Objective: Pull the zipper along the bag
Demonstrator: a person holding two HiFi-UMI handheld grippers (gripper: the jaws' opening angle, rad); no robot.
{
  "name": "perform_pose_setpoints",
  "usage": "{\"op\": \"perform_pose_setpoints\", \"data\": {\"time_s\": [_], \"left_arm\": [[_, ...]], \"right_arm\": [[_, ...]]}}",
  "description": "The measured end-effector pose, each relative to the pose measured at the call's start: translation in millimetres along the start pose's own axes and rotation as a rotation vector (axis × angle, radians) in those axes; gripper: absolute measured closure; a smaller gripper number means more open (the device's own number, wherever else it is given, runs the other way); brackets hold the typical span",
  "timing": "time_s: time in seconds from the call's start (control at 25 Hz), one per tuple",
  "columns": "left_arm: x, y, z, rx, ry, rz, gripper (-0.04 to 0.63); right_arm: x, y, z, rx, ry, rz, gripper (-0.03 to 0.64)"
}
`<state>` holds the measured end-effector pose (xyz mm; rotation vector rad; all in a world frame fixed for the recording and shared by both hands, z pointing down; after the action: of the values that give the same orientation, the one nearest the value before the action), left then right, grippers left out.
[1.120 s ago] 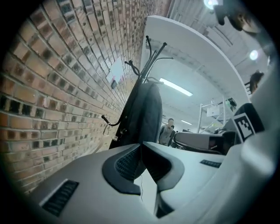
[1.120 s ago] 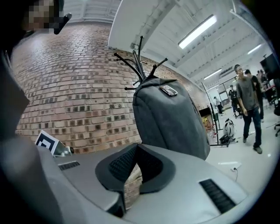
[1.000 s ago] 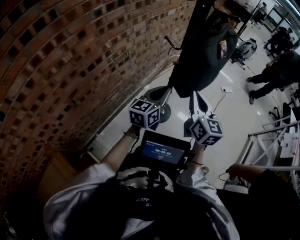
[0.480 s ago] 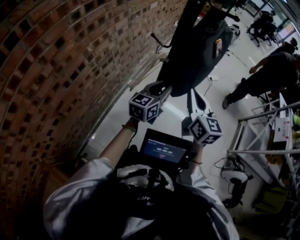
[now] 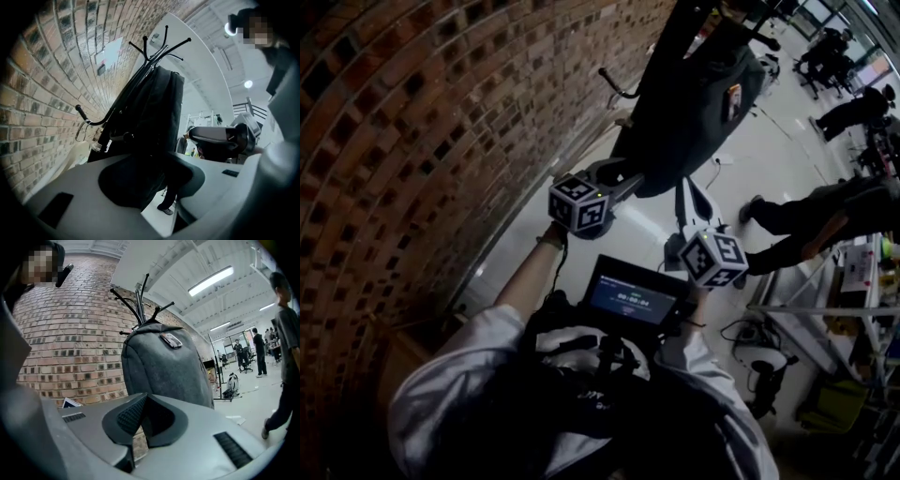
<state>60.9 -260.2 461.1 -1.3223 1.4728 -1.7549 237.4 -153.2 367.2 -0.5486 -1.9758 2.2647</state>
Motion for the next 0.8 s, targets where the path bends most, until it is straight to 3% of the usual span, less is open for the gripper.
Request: {"op": "perform_pose_setpoints", "data": {"time_s": [0.16,0.48,0.64,0.68,0.8], "left_arm": [[6.1,3.2,-1.1,0.028,-0.049,0.009,0.442],[-1.1,4.4,1.6,0.023,-0.029,0.056,0.456],[-4.9,6.2,0.2,0.028,0.001,0.078,0.492],[-6.0,6.0,0.1,0.020,-0.001,0.076,0.543],[-8.3,5.6,-0.4,0.004,-0.001,0.072,0.543]], "right_arm": [[-2.8,-5.1,-0.5,0.013,-0.001,-0.003,0.615],[-8.6,-7.1,-0.7,0.013,-0.010,0.004,0.615],[-9.1,-7.4,-0.8,0.014,-0.016,0.000,0.615],[-9.1,-7.9,-1.0,0.016,-0.018,-0.001,0.615],[-8.8,-9.0,-2.2,0.016,-0.022,0.007,0.615]]}}
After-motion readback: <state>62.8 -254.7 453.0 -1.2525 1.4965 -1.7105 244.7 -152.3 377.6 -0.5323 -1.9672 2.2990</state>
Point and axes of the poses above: the fingertips, and each gripper's own axes: z forward along the fingers, x to its left, y out of its top, the point moved 10 cm from there along -z, backward along the fingers, and after that the axes turned 2 degrees about y, right-handed, at the moved point
